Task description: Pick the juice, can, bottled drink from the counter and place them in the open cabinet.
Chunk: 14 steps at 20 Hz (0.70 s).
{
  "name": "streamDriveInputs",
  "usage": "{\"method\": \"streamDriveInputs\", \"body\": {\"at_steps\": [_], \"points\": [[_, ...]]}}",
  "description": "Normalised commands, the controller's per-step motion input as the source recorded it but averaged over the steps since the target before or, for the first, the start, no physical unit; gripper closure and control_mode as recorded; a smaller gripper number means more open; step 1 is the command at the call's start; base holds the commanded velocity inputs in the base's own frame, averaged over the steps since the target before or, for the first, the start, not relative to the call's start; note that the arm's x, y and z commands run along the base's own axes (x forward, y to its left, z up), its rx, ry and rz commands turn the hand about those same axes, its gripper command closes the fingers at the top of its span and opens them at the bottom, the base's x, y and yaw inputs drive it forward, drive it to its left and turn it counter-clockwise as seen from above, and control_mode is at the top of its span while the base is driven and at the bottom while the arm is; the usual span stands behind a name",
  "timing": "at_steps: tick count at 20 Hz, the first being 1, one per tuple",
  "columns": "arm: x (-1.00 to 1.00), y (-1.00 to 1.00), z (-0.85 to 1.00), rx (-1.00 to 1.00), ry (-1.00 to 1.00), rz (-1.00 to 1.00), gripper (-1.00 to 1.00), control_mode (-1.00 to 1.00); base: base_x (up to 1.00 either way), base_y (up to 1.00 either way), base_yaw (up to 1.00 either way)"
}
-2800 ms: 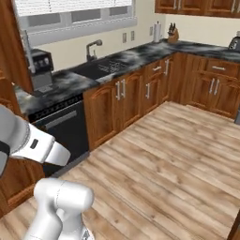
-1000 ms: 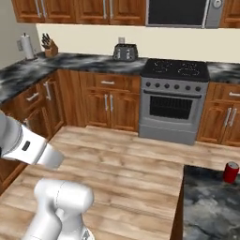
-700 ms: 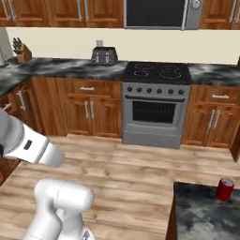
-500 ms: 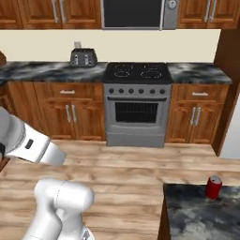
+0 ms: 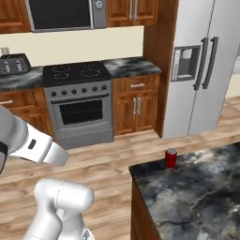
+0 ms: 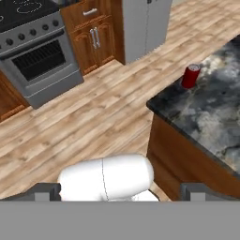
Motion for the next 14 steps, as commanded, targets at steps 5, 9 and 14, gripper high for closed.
{"method": "streamDriveInputs", "body": {"at_steps": [5, 9, 14], "points": [[0.0, 0.0, 0.0, 0.0, 0.0, 0.0, -1.0, 1.0, 0.72, 0.31, -0.54], [0.0, 0.0, 0.0, 0.0, 0.0, 0.0, -1.0, 1.0, 0.9, 0.42, -0.52], [0.0, 0.0, 0.0, 0.0, 0.0, 0.0, -1.0, 1.0, 0.67, 0.07, -0.62]]}}
